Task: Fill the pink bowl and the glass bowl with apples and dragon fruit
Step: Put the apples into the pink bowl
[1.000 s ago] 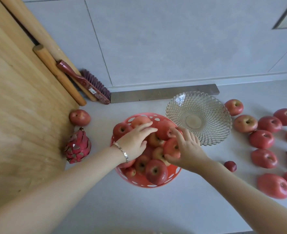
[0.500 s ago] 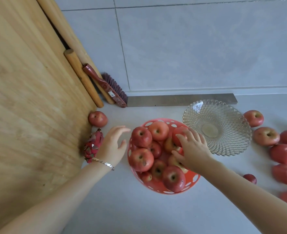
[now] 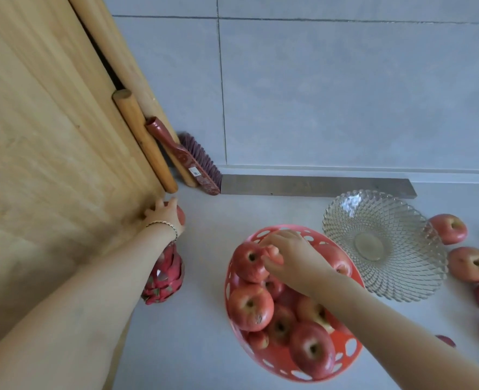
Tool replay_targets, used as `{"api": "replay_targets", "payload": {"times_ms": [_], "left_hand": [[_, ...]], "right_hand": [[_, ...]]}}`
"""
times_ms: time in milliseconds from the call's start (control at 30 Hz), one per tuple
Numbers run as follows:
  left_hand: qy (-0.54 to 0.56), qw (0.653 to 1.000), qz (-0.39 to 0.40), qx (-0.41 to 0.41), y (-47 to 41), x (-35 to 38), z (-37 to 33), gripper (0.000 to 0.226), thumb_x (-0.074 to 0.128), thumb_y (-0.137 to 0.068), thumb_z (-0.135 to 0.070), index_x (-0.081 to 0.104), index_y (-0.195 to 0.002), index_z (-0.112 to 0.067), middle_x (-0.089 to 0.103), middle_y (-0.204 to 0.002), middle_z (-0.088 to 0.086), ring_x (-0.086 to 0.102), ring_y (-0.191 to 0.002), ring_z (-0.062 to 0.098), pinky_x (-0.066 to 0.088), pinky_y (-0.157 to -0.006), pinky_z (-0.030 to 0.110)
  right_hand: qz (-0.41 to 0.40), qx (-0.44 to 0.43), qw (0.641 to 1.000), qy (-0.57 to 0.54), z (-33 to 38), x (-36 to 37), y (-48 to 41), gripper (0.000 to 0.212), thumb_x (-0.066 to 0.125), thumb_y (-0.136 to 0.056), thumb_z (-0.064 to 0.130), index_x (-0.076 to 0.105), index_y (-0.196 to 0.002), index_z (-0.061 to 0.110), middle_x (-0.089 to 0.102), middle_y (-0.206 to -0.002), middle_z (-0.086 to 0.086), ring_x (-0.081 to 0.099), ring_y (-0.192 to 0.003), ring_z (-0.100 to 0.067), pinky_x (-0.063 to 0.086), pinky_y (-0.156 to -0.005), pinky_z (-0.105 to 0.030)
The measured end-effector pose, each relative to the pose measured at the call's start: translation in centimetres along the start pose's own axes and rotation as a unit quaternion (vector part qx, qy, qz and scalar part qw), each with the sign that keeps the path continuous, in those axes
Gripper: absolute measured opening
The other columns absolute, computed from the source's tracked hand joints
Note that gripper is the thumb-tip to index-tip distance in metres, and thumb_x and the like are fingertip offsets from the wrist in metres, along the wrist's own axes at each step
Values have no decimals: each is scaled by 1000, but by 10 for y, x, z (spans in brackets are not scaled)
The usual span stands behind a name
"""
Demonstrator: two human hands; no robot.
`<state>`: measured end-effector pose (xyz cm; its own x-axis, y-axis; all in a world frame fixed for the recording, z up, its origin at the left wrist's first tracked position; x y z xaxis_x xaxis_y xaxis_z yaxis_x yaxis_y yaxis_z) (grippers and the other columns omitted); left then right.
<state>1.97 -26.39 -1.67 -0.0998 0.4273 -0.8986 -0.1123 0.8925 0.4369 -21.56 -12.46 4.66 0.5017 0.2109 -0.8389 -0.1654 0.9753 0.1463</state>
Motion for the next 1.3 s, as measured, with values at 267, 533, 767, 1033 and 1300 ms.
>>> {"api": "replay_targets", "payload": {"times_ms": [267, 533, 767, 1033, 1300], "left_hand": [[-255, 964, -66, 23, -28, 6, -5, 70, 66, -74, -45, 35, -132, -22, 50, -128, 6, 42, -119, 26, 37, -91, 30], [184, 954, -211, 102, 78, -42, -31, 75, 80, -57, -21, 46, -124, -23, 34, -120, 16, 50, -96, 37, 47, -84, 41], [175, 924, -179, 289, 207, -40, -85, 70, 74, -55, -23, 47, -119, -32, 42, -118, 4, 43, -105, 31, 47, -86, 36], [25, 946, -76, 314, 257, 33, -96, 76, 68, -64, -33, 32, -130, -40, 38, -125, -6, 40, -109, 21, 38, -85, 26], [-21, 952, -63, 297, 260, 69, -94, 75, 68, -69, -33, 33, -135, -39, 40, -128, -3, 39, -115, 26, 38, -104, 34]], "right_hand": [[-22, 32, 999, -32, -21, 3, -17, 23, 60, -83, 23, 67, -105, 19, 65, -112, 2, 52, -110, -16, 29, -86, -19], [-55, 50, 995, -72, -34, -13, 40, 17, 67, -78, 21, 68, -95, 20, 65, -92, 8, 58, -90, -8, 45, -86, -27], [174, -37, 978, 107, -28, 13, 101, 62, 63, -71, 51, 47, -128, 31, 52, -119, 2, 47, -115, -16, 35, -98, -26], [126, -97, 959, 232, -44, 45, 103, 58, 63, -66, 56, 57, -111, 20, 65, -102, -5, 53, -106, -28, 15, -115, -36], [118, -127, 946, 273, -43, 35, 111, 63, 68, -63, 42, 54, -119, 17, 62, -109, -9, 52, -109, -27, 16, -114, -35]]}}
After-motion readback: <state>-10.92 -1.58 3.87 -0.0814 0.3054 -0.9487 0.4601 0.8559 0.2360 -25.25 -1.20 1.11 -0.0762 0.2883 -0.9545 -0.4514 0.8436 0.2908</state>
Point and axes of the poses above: each hand's wrist, its own y-axis away from the middle knuckle, its own x-axis out of the palm, z = x × y, the point moved 3 cm from there along -y, towards the middle knuckle
